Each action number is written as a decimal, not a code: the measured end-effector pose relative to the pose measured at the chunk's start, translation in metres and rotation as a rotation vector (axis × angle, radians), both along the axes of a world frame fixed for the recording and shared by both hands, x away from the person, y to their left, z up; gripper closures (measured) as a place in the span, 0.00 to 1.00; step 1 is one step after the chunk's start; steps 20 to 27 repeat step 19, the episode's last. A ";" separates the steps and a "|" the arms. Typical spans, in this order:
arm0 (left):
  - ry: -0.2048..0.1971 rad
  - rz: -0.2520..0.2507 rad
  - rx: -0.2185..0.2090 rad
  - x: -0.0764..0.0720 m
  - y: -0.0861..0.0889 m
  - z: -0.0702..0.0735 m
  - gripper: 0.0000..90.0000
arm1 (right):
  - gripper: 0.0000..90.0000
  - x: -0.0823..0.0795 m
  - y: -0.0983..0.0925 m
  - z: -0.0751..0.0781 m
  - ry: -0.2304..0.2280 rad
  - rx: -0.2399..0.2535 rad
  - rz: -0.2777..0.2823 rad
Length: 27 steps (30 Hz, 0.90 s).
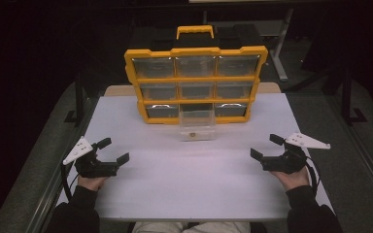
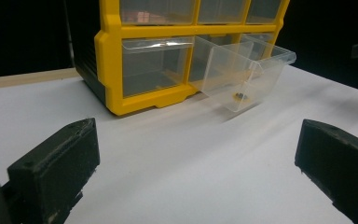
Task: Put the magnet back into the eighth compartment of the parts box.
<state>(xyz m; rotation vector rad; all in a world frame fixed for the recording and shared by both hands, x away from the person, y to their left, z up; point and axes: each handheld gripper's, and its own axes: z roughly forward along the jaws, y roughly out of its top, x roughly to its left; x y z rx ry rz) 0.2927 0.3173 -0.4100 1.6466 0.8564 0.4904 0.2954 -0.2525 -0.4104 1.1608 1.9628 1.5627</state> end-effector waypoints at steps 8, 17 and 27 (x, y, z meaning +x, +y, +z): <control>0.005 -0.014 0.010 0.001 -0.002 -0.001 0.00 | 0.00 -0.010 -0.002 -0.013 -0.012 -0.028 0.002; 0.012 -0.022 0.011 0.001 -0.002 -0.002 0.00 | 0.00 -0.016 -0.005 -0.019 -0.020 -0.009 -0.024; 0.014 -0.024 0.009 0.002 -0.002 -0.002 0.00 | 0.00 -0.016 -0.005 -0.019 -0.014 -0.007 -0.030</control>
